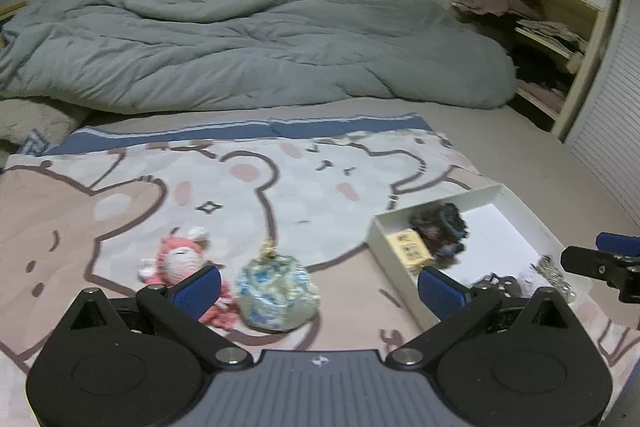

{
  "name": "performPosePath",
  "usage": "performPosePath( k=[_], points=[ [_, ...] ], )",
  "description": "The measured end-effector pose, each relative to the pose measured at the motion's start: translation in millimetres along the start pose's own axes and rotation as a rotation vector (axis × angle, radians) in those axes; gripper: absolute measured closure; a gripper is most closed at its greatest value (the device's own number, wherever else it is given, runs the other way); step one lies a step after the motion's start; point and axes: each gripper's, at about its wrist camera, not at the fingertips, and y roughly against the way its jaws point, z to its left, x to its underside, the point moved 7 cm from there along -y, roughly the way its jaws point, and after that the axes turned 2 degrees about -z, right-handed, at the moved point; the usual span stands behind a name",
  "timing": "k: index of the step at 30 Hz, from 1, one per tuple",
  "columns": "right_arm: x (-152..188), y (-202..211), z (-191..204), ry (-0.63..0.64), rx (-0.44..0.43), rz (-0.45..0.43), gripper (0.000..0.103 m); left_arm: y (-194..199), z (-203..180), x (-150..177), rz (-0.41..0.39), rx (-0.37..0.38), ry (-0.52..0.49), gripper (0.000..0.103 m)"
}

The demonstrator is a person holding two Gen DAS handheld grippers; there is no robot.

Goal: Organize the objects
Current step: 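Withdraw both tools from the box toward the pink doll and floral pouch, then grasp the pink crochet doll with the left tool while the right grasps the floral pouch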

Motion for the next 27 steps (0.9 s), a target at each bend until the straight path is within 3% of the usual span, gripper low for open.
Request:
performPosePath(
  k=[16,27],
  points=[
    [-22.8,-48.7,84.3,0.08,-0.138,0.029,0.0,6.7,79.4,-4.1,-0.011,-0.099,0.11,0.0],
    [-21.6,-94.9,125.5,0.112,-0.234,0.059,0.0,-13.1,120.7,-10.5,0.058,-0.124,0.223,0.001]
  ],
)
